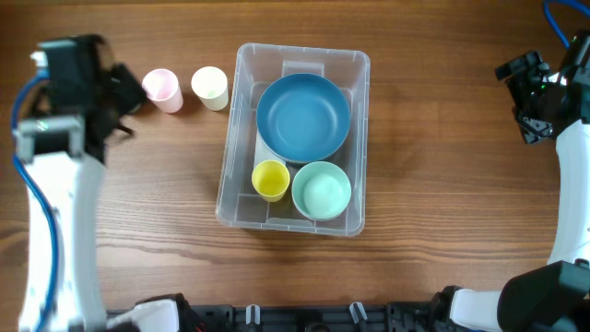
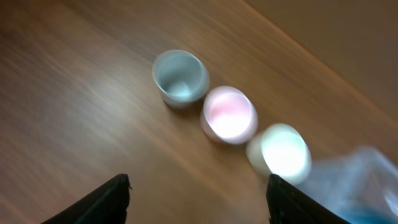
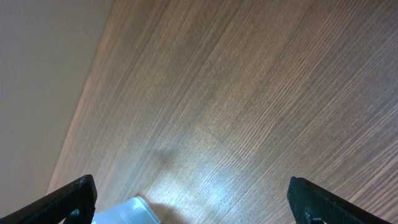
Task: Pack container
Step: 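Move the left gripper back to the grey cup and grasp it, then lower the grey cup into the yellow cup in the bin, then return the left gripper to the pink cup and grasp it, then stack the pink cup into the grey cup in the bin, then move the left gripper to the cream cup and grasp it, then stack the cream cup into the pink cup in the bin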
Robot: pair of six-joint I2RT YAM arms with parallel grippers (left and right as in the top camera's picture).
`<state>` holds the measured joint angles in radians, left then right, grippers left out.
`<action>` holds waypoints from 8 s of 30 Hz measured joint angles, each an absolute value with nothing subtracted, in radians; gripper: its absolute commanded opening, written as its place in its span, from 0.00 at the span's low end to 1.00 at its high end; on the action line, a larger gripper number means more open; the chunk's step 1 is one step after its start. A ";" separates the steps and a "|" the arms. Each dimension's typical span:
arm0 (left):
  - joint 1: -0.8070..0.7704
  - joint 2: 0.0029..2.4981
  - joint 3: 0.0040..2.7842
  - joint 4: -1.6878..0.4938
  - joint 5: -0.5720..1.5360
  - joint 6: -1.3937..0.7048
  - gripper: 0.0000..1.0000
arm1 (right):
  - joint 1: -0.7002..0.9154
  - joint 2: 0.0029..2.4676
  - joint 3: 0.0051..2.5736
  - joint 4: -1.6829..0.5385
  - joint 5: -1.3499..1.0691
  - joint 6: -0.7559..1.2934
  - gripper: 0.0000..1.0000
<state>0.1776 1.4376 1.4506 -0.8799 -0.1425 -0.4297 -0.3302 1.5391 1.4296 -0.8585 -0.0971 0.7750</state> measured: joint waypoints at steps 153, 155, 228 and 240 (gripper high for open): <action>-0.349 1.334 1.274 -1.152 0.104 -0.417 0.04 | -0.330 1.539 1.430 -0.858 -0.097 0.775 1.00; -0.385 1.343 1.272 -1.149 0.089 -0.423 0.04 | -0.330 1.539 1.430 -0.859 -0.097 0.775 1.00; -0.339 1.319 1.413 -1.257 0.078 -0.402 0.04 | -0.330 1.539 1.430 -0.858 -0.097 0.775 1.00; -0.530 1.350 1.292 -1.225 -0.007 -0.469 0.04 | -0.330 1.539 1.430 -0.858 -0.097 0.775 0.99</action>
